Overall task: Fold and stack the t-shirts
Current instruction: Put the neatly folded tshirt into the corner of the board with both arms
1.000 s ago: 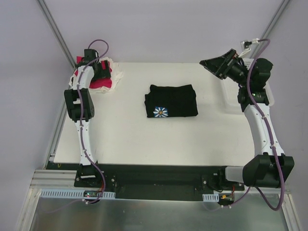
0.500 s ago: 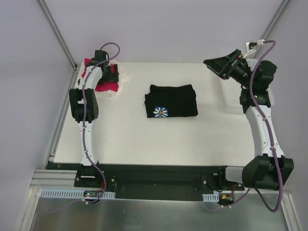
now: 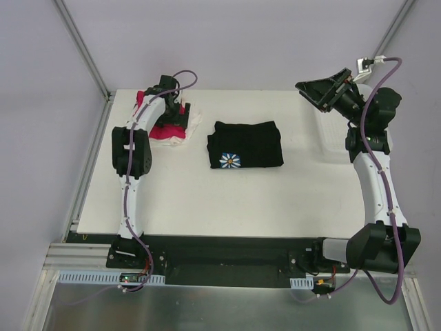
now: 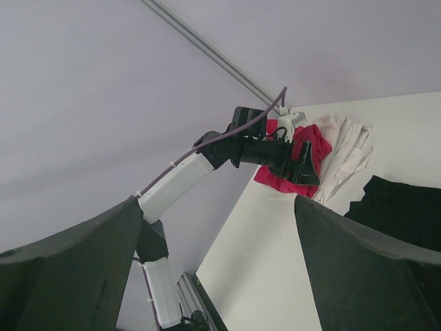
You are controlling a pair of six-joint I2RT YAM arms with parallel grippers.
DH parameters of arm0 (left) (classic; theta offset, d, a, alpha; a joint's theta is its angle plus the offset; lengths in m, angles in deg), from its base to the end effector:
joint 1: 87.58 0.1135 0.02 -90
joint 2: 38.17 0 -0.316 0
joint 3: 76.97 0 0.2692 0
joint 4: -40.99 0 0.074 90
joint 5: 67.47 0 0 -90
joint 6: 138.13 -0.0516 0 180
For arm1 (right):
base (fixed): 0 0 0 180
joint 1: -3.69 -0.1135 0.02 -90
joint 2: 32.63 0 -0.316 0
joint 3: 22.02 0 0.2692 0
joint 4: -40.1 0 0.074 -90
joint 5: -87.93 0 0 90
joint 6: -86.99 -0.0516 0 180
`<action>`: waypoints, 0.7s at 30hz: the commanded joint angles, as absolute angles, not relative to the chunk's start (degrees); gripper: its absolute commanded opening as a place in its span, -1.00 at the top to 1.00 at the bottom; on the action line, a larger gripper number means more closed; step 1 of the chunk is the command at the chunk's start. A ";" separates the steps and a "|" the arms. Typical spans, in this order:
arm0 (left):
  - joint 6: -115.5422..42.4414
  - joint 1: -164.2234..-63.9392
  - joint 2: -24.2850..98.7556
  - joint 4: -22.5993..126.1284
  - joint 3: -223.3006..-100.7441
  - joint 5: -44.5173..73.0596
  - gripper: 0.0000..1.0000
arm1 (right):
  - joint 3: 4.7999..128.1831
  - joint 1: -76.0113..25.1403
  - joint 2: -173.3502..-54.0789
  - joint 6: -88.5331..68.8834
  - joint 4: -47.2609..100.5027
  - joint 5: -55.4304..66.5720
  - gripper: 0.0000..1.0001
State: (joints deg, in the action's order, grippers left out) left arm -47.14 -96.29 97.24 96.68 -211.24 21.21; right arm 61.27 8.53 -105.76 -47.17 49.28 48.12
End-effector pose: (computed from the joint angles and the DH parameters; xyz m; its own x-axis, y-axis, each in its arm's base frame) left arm 0.5760 -0.0894 0.2249 -0.8301 0.1097 -0.5467 0.1495 0.9883 -0.0287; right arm 0.2966 0.0147 0.4988 -0.2288 0.4670 -0.8541 -0.7093 0.5210 0.4748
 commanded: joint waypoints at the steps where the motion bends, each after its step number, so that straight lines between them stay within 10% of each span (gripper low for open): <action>1: -46.46 -98.66 97.44 106.43 -210.79 13.66 -0.98 | 61.08 9.23 -103.30 -48.54 53.93 48.82 -0.89; 21: -41.54 -109.98 88.32 103.00 -194.20 11.02 -0.98 | 60.12 9.49 -102.25 -50.47 55.69 48.99 -0.88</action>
